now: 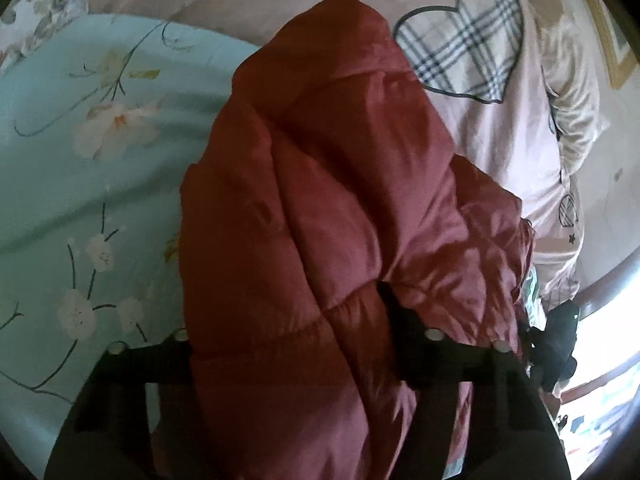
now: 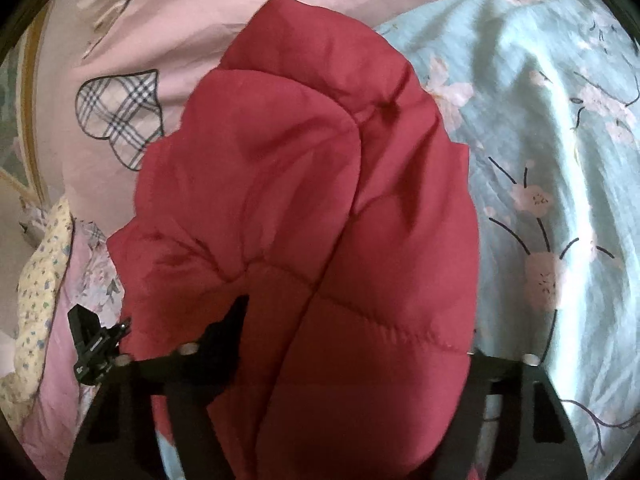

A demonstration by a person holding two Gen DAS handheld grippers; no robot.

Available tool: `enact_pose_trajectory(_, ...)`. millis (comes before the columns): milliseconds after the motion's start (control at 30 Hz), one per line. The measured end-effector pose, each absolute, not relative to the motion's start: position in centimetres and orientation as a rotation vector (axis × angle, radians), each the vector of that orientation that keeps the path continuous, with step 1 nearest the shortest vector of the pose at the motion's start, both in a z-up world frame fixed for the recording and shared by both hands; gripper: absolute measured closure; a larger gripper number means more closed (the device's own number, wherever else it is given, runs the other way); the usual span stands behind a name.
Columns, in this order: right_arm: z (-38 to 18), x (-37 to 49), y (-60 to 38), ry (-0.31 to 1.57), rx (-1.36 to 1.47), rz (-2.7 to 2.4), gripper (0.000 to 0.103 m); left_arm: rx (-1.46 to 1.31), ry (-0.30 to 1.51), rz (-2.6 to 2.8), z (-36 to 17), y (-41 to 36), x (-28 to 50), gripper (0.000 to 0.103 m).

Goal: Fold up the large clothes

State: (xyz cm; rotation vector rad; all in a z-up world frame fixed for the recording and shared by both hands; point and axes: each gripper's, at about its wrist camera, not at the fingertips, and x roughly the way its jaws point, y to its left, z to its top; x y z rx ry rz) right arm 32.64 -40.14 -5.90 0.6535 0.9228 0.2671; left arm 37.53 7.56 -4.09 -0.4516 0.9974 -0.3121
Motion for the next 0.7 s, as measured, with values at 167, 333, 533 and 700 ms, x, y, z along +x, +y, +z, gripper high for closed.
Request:
enact_pose_trajectory(167,-4.0,31.0,-39.8,0.907,0.621,0.281,0.057,-0.426,0.966,-0.324,-2.0,6.8,35.9,0.058)
enact_pose_trajectory(333,-2.4,28.2,-39.3,0.904,0.613,0.296,0.059,-0.409,0.946,-0.361,0.1,6.7,33.8,0.063)
enact_pose_trajectory(533,-2.0,23.7,-39.0,0.912,0.637,0.316,0.060,-0.383,0.956,-0.393,1.2,6.3,29.2,0.064)
enact_pose_trajectory(700,-2.4,19.1,-38.6,0.954,0.628,0.342,0.059,-0.386,0.962,-0.419,1.3,8.6,23.9,0.064)
